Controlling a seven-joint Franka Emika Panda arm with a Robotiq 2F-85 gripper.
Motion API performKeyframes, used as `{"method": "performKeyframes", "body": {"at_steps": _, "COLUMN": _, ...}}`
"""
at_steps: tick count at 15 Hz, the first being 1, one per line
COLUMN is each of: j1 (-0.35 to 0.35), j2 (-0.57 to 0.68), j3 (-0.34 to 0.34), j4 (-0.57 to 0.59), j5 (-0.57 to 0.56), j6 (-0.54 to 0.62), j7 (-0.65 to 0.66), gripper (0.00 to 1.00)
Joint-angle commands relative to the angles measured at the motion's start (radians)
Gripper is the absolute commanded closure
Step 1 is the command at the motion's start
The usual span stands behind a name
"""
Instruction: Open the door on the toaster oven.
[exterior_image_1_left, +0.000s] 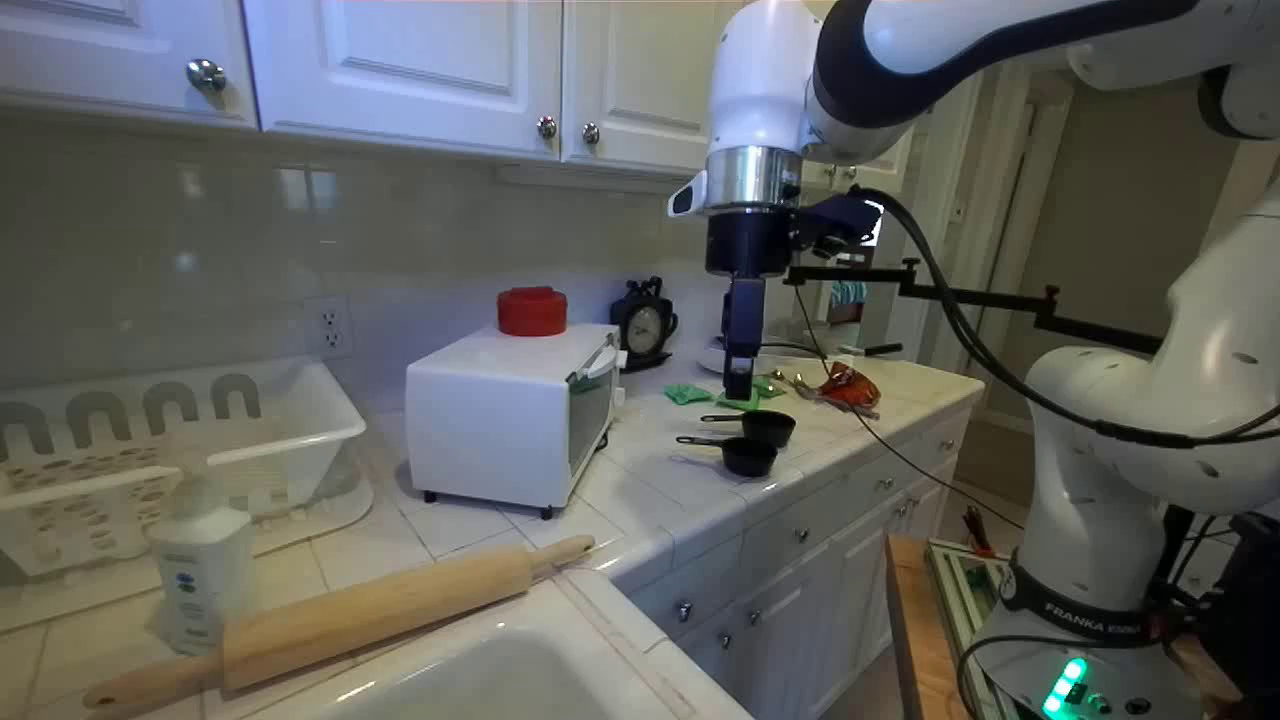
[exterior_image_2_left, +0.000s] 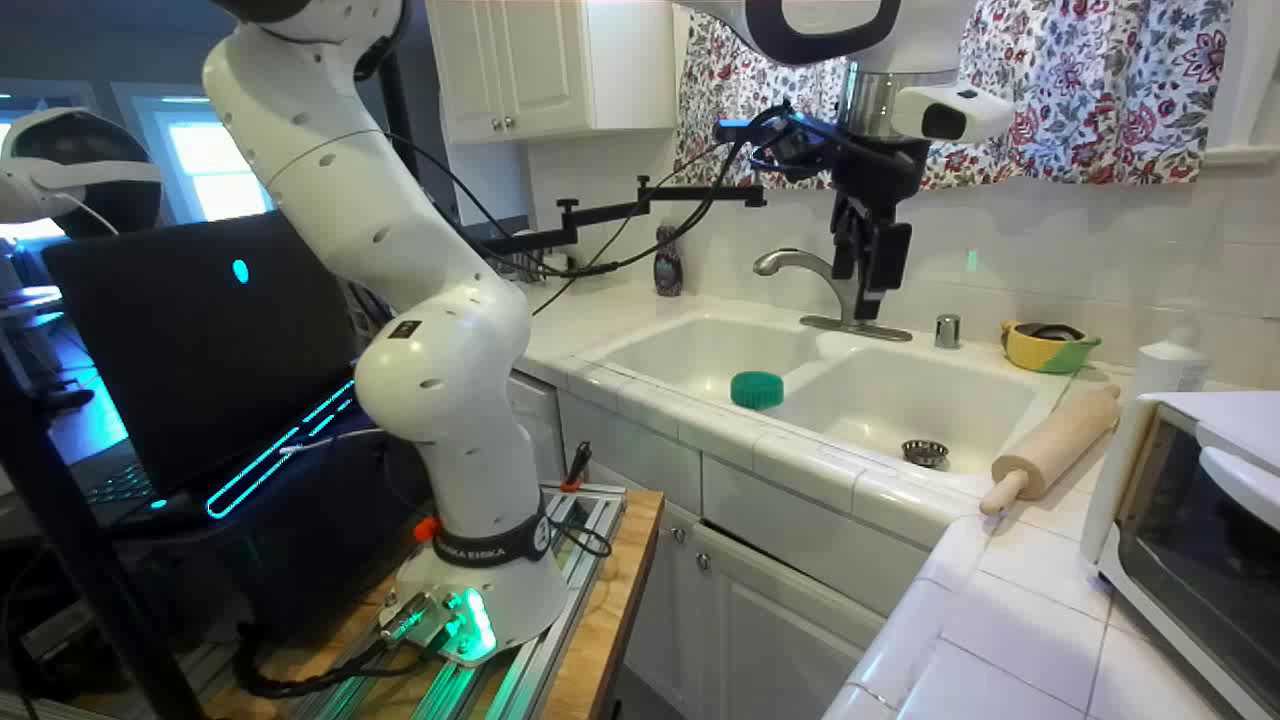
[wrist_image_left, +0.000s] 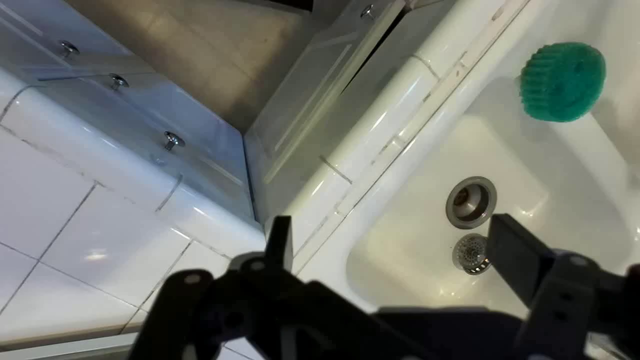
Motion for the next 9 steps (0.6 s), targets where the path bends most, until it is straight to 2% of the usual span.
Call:
{"method": "performKeyframes", "body": {"at_steps": 1, "j1": -0.018, "j2": 0.0, "j3": 0.015, "j4": 0.002, "j5": 0.007, "j6": -0.004, "j7": -0.006, "gripper": 0.0}}
{"method": "performKeyframes", "body": {"at_steps": 5, "j1": -0.036, "j2": 0.001, "j3": 0.022, "j4": 0.011, "j5": -0.019, "j6": -0.002, "j7": 0.012, "gripper": 0.0}}
{"method": "performKeyframes", "body": {"at_steps": 9, "j1": -0.107, "j2": -0.02, "j3": 0.005, "j4": 0.045, "j5": -0.063, "j6": 0.033, "j7": 0.074, "gripper": 0.0}}
